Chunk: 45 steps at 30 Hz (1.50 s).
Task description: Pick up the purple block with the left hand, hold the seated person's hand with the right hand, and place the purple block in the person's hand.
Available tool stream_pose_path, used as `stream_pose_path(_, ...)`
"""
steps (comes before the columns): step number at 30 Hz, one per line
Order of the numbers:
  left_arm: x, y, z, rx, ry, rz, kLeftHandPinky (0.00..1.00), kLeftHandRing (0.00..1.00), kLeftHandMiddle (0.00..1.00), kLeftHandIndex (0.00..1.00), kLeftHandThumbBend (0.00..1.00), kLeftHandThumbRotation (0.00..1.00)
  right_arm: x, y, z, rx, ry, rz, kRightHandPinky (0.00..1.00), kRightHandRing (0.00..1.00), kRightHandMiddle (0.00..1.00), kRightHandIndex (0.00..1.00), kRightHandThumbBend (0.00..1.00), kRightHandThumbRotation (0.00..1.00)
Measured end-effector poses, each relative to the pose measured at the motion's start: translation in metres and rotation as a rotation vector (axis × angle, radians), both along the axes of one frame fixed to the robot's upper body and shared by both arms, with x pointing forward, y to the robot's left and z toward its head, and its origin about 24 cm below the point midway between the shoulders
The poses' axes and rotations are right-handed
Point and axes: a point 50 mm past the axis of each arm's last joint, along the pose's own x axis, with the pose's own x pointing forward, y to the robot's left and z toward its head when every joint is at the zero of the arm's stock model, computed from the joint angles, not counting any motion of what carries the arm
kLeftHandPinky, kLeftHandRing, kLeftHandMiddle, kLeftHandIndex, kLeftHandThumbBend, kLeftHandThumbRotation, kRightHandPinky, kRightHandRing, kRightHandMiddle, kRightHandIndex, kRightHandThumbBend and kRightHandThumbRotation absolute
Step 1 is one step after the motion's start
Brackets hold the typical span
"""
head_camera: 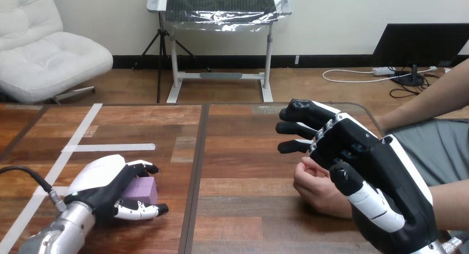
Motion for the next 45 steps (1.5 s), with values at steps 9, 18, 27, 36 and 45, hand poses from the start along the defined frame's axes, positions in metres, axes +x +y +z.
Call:
stream_pose_path(9, 0.0, -0.001, -0.002, 0.009, 0.01, -0.002, 0.96, 0.8, 0.78, 0.79, 0.76, 0.3, 0.0, 0.0, 0.0, 0.0, 0.002, 0.0, 0.71, 0.8, 0.82, 0.8, 0.73, 0.58)
stream_pose_path(18, 0.002, 0.0, -0.002, 0.034, 0.018, 0.018, 0.97, 0.77, 0.75, 0.76, 0.75, 0.15, 0.0, 0.0, 0.0, 0.005, 0.006, 0.002, 0.71, 0.81, 0.82, 0.8, 0.74, 0.57)
stream_pose_path(27, 0.009, -0.002, 0.004, 0.055, 0.006, 0.025, 0.97, 0.74, 0.71, 0.72, 0.76, 0.05, 0.0, 0.0, 0.0, 0.006, 0.006, 0.005, 0.71, 0.81, 0.82, 0.8, 0.73, 0.57)
stream_pose_path(36, 0.016, -0.006, 0.008, 0.086, -0.004, 0.019, 0.95, 0.71, 0.66, 0.66, 0.76, 0.01, 0.0, 0.0, 0.0, 0.008, 0.006, 0.005, 0.71, 0.81, 0.83, 0.8, 0.73, 0.57)
stream_pose_path(45, 0.017, -0.007, 0.008, 0.115, -0.025, 0.032, 0.9, 0.66, 0.59, 0.57, 0.75, 0.0, 0.0, -0.001, 0.0, 0.008, 0.008, 0.001, 0.71, 0.81, 0.82, 0.8, 0.74, 0.57)
